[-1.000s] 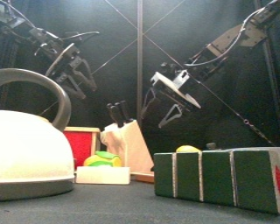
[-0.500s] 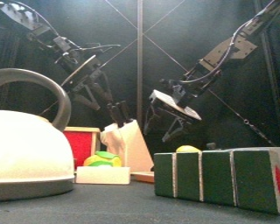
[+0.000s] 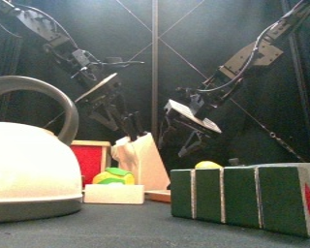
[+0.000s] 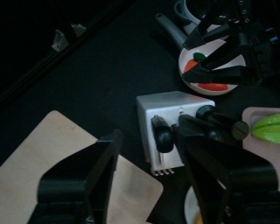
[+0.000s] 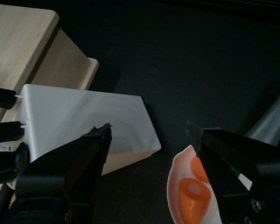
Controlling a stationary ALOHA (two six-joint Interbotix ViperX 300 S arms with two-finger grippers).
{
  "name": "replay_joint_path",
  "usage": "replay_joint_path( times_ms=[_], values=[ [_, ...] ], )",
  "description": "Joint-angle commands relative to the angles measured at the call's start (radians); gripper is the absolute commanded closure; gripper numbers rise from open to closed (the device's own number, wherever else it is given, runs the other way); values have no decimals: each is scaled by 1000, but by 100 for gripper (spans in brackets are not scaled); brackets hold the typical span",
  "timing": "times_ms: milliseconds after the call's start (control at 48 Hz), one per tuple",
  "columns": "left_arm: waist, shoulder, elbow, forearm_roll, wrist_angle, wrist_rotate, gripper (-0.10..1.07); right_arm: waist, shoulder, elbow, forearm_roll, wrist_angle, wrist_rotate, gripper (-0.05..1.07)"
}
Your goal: Grab cleaver
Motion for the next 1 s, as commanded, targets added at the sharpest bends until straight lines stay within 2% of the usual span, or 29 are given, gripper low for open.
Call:
replay_joint_path(
  times_ms=[0,188,458,729,979],
  values=[
    [-2,0,-38,5,2,2,20,2,-17,-11,-5,2,-2,4],
    [-2,3,-48,8,2,5,30,2,-15,-11,-5,0,-2,4],
    [-2,5,-48,17,2,6,35,2,-15,-6,-5,2,-2,4],
    [-2,3,-48,17,2,6,51,2,-15,-8,-5,2,-2,4],
    [-3,3,-48,17,-5,6,51,2,-15,-6,-5,0,-3,4]
  ],
)
